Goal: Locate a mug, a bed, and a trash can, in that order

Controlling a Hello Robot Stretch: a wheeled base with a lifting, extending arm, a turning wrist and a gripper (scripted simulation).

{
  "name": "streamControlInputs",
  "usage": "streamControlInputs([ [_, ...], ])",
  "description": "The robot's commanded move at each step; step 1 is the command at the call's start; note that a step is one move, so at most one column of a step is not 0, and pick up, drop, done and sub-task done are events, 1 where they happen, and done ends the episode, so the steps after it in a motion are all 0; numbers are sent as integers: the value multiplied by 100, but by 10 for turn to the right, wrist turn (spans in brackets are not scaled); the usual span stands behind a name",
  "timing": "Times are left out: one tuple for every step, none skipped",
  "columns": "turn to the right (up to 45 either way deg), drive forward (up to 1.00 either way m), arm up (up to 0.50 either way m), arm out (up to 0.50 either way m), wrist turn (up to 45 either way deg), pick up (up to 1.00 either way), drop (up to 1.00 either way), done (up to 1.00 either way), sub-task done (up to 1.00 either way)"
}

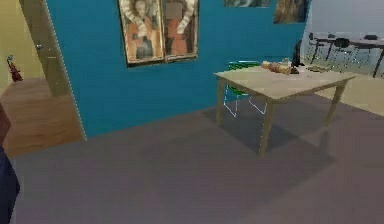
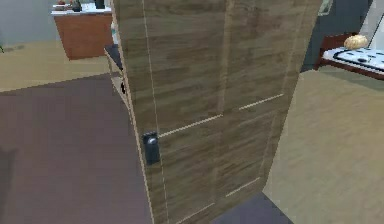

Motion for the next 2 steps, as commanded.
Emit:
streamControlInputs([
  [0,50,0,0,0,0,0,0,0],
  [450,0,0,0,0,0,0,0,0],
])
